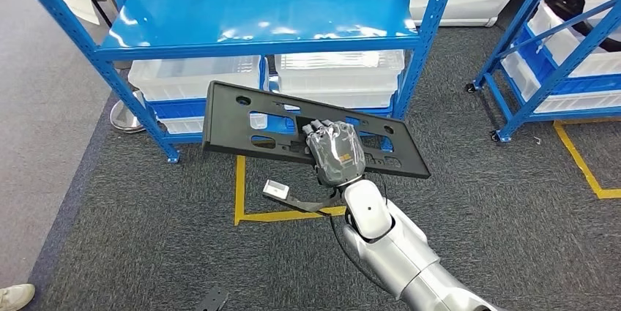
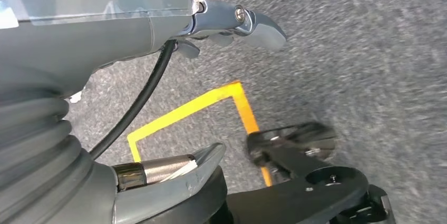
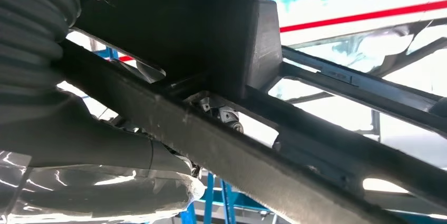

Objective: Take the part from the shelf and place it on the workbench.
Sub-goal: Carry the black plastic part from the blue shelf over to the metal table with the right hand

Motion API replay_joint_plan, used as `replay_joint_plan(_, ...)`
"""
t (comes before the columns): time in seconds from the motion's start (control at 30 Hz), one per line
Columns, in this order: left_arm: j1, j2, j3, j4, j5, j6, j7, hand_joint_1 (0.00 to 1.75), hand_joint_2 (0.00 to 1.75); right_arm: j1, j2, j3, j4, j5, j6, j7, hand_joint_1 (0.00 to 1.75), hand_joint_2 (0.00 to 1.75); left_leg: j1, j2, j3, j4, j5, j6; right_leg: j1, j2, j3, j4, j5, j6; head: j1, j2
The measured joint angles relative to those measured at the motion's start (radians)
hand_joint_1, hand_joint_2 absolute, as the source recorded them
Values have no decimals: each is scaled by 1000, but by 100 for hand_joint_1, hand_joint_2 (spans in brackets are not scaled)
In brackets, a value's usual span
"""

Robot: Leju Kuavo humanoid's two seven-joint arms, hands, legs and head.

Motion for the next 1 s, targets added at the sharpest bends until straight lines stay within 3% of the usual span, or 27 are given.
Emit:
replay_joint_plan(0.03, 0, 1, 0, 0, 0, 0, 0, 0, 175, 1, 0, 0, 1, 0, 0, 0, 175, 175, 0, 0, 25, -5, 31, 0, 0, -1, -17, 6, 8, 2, 0, 0)
replay_joint_plan(0.07, 0, 1, 0, 0, 0, 0, 0, 0, 175, 2, 0, 0, 2, 0, 0, 0, 175, 175, 0, 0, 71, -52, 55, 2, 0, -1, -33, 14, 16, 4, 0, 0)
replay_joint_plan(0.1, -1, 2, 0, 0, 0, 0, 0, 0, 175, 2, 0, -1, 2, 0, 0, 0, 175, 175, -2, -1, 128, -124, 57, 5, 1, 0, -46, 22, 24, 8, 0, 0)
replay_joint_plan(0.17, -4, 3, 0, 0, 0, 0, 0, 0, 175, 2, 1, -2, 2, 0, 0, 0, 175, 175, -5, -2, 220, -263, 23, 12, 3, 1, -62, 30, 40, 16, 1, 0)
replay_joint_plan(0.23, -5, 3, 0, 0, -1, 0, 0, 0, 175, 2, 1, -4, 2, 0, 0, 0, 175, 175, -9, -3, 237, -307, 10, 20, 3, 0, -68, 25, 61, 26, 1, 0)
replay_joint_plan(0.27, -4, 3, 0, 0, -1, 0, 0, 0, 175, 2, 1, -4, 2, 0, 0, -1, 175, 175, -7, 0, 229, -308, 21, 26, 2, 1, -72, 22, 66, 31, 1, 0)
replay_joint_plan(0.3, -4, 4, 0, 0, -2, 0, 1, 0, 175, 2, 0, -6, 3, 0, 0, -2, 175, 175, -5, 2, 219, -310, 33, 34, 2, 3, -79, 30, 51, 37, 1, 0)
replay_joint_plan(0.37, -4, 4, 0, 0, -2, 0, 1, 0, 175, 3, -2, -8, 4, -1, 0, -3, 175, 175, -1, 7, 192, -313, 60, 51, 0, 6, -101, 93, -35, 46, 3, 0)
replay_joint_plan(0.43, -4, 5, 0, 0, -3, 0, 1, 0, 175, 3, -2, -9, 4, -3, 0, -5, 175, 175, -3, 7, 160, -308, 82, 58, -4, 6, -123, 214, -129, 53, 4, 0)
replay_joint_plan(0.47, -4, 5, 0, 0, -3, 0, 0, 0, 175, 4, -2, -9, 5, -4, 0, -6, 175, 175, -4, 8, 143, -305, 93, 58, -4, 6, -127, 269, -145, 55, 5, 0)
replay_joint_plan(0.5, -3, 5, 0, 0, -3, 0, 0, 0, 175, 4, -2, -9, 6, -6, 0, -7, 175, 175, -5, 8, 125, -299, 102, 57, -5, 6, -120, 303, -135, 56, 5, 0)
replay_joint_plan(0.53, -3, 5, 0, 0, -3, 0, 0, 0, 175, 4, -2, -9, 6, -8, 0, -7, 175, 175, -5, 8, 108, -293, 111, 56, -5, 6, -99, 304, -107, 54, 5, 0)
replay_joint_plan(0.6, -3, 5, 0, 0, -3, 0, -1, 0, 175, 4, -2, -10, 8, -11, 0, -8, 175, 175, -6, 7, 82, -283, 124, 53, -4, 6, -28, 236, -55, 48, 5, 0)
replay_joint_plan(0.63, -3, 5, 0, 0, -3, 0, -1, 0, 175, 3, -2, -10, 8, -12, 0, -8, 175, 175, -7, 7, 73, -280, 128, 51, -3, 6, 14, 179, -54, 42, 5, 0)
replay_joint_plan(0.7, -2, 5, 0, 0, -3, 0, -2, 0, 175, 1, 0, -11, 7, -14, 0, -8, 175, 175, -9, 7, 63, -279, 141, 44, 3, 7, 89, 60, -86, 33, 4, 0)
replay_joint_plan(0.73, -2, 5, 0, 0, -3, 0, -3, 0, 175, 0, 1, -12, 7, -15, 0, -8, 175, 175, -8, 7, 59, -282, 152, 39, 6, 7, 108, 20, -100, 31, 4, 0)
replay_joint_plan(0.8, 0, 6, 1, 0, -3, 0, -3, 0, 175, 1, 1, -13, 9, -15, 0, -8, 175, 175, -5, 5, 49, -293, 172, 27, 7, 6, 113, -18, -91, 25, 4, 0)
replay_joint_plan(0.87, 5, 7, 2, 0, -3, 0, -3, 0, 175, 3, 2, -15, 11, -14, 0, -9, 175, 175, -4, 2, 34, -277, 139, 17, 0, 2, 99, -32, -64, 14, 4, 0)
replay_joint_plan(0.9, 7, 7, 2, 0, -3, 0, -4, 0, 175, 4, 2, -15, 12, -14, 0, -9, 175, 175, -4, 0, 22, -240, 96, 13, -3, 0, 90, -36, -53, 9, 3, 0)
replay_joint_plan(0.97, 10, 8, 2, 0, -3, 0, -4, 0, 175, 4, 3, -16, 13, -14, 0, -10, 175, 175, 0, 0, -5, -119, 4, 6, -3, -2, 62, -28, -37, 5, 2, 0)
replay_joint_plan(1.0, 10, 8, 2, 0, -3, 0, -5, 0, 175, 5, 3, -16, 14, -14, 0, -11, 175, 175, 2, 0, -12, -59, -18, 1, -3, -3, 48, -21, -31, 6, 2, 0)
